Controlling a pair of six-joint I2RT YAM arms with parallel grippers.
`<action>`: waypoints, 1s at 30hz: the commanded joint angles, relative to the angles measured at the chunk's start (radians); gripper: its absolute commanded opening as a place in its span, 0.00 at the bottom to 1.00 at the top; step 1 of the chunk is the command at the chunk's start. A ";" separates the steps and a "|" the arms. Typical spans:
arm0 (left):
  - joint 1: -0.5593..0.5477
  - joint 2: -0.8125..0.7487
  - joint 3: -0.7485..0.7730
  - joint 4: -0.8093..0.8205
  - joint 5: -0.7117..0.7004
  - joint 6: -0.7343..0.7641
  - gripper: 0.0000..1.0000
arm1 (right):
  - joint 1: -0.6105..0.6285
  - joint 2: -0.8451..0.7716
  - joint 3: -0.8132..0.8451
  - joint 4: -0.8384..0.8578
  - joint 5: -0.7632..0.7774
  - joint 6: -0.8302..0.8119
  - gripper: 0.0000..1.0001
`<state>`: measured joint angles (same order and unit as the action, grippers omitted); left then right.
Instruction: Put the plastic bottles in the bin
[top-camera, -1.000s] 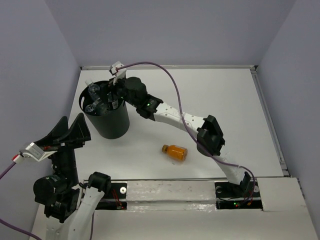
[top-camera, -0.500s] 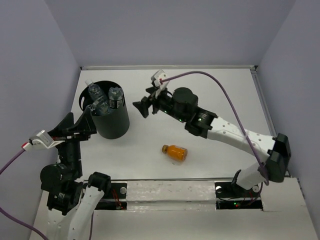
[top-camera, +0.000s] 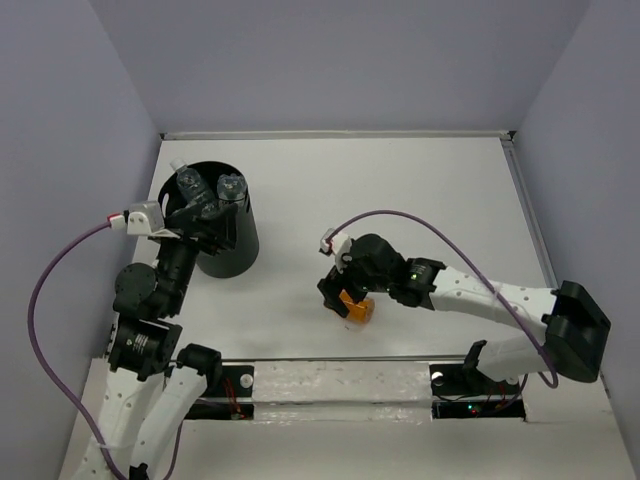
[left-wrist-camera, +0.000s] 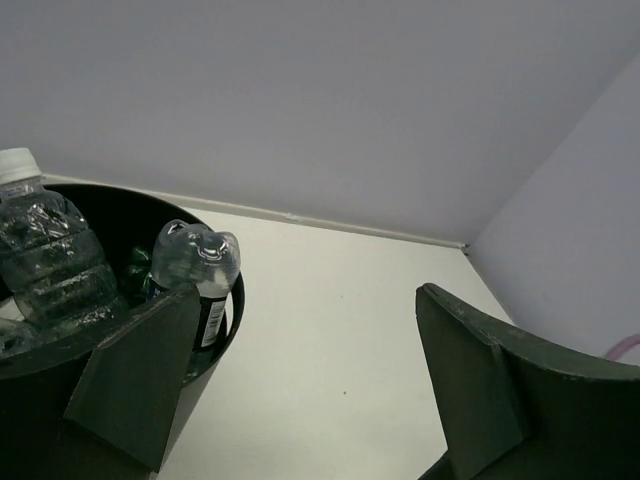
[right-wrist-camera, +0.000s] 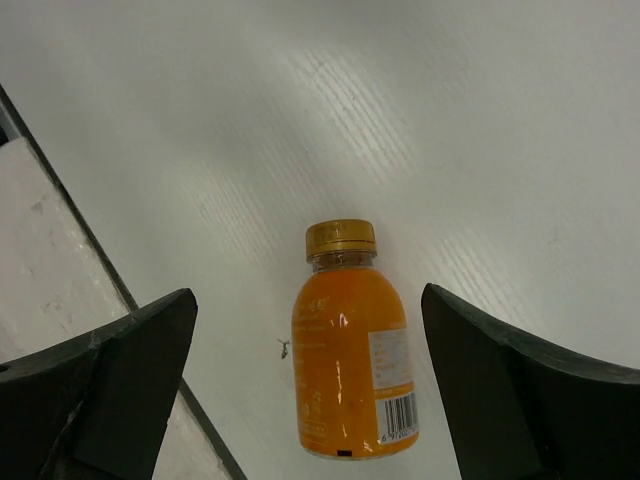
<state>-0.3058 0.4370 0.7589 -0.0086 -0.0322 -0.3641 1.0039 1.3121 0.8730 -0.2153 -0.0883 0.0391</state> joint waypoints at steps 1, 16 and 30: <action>0.004 -0.026 0.089 0.015 -0.020 0.057 0.99 | 0.010 0.114 0.087 -0.128 0.021 0.015 1.00; 0.004 -0.110 0.036 0.018 -0.034 0.085 0.99 | 0.010 0.453 0.372 -0.421 0.154 0.012 0.90; 0.004 -0.147 0.008 0.024 -0.060 0.097 0.99 | 0.010 0.544 0.426 -0.486 0.105 -0.002 0.60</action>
<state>-0.3058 0.3058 0.7734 -0.0273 -0.0875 -0.2855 1.0039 1.8477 1.2564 -0.6903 0.0441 0.0494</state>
